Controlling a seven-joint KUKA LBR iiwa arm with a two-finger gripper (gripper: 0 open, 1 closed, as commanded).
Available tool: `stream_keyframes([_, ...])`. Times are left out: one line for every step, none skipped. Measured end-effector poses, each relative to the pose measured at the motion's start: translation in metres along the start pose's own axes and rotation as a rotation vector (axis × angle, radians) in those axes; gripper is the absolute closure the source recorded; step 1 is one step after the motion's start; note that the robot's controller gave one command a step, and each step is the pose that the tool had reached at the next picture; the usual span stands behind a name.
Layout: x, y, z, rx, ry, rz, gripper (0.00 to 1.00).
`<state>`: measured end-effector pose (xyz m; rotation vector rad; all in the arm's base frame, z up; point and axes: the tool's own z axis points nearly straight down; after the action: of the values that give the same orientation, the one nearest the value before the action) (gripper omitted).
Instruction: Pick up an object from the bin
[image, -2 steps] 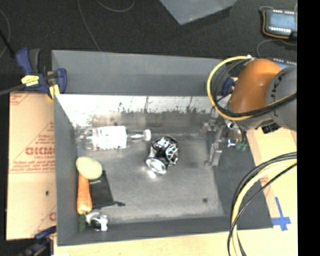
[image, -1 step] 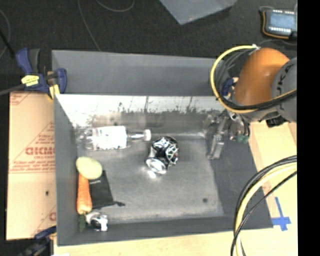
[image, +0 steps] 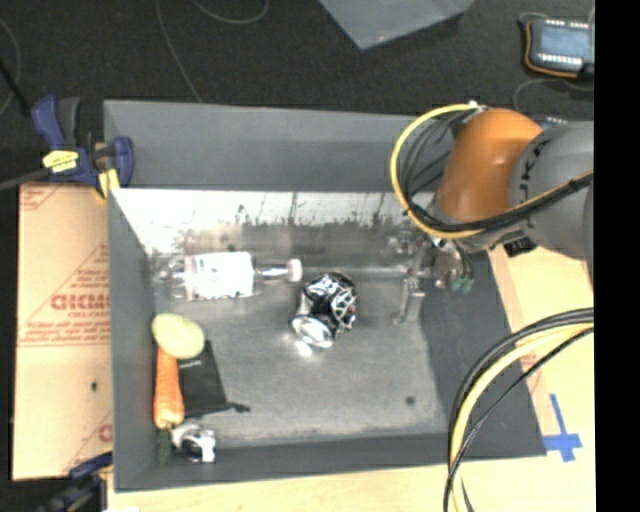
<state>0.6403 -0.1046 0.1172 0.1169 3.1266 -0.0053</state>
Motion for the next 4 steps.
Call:
stream_keyframes([0.002, 0.011, 0.022, 0.000, 0.001, -0.246, 0.00])
stream_keyframes([-0.001, 0.037, 0.037, -0.001, -0.003, -0.082, 0.00])
stream_keyframes([0.008, 0.073, 0.042, 0.000, -0.002, -0.169, 0.00])
stream_keyframes([-0.007, 0.122, 0.043, -0.001, -0.013, -0.218, 1.00])
